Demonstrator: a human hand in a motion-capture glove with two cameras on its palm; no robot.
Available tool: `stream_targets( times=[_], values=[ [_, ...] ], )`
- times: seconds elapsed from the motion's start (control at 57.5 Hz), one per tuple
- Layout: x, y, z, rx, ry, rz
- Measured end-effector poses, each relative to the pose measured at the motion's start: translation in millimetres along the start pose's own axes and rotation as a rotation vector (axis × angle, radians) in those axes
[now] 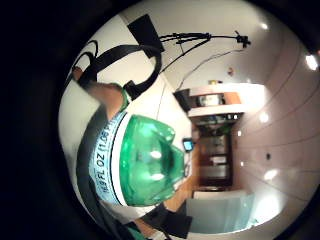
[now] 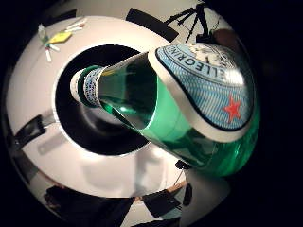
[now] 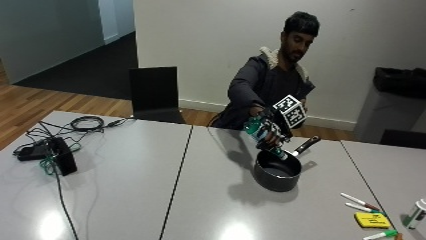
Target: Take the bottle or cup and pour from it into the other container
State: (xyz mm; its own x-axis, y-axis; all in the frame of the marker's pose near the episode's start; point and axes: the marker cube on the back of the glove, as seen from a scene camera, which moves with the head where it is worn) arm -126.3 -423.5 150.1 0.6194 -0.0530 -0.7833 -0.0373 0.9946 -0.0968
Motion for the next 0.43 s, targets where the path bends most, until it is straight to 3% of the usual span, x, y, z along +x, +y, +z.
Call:
stream_targets(
  times=[0.261, 0.434],
  values=[
    [-1, -1, 8, -0.022, 0.023, -0.008],
    [6, 3, 13, -0.004, -0.087, 0.031]
  ],
)
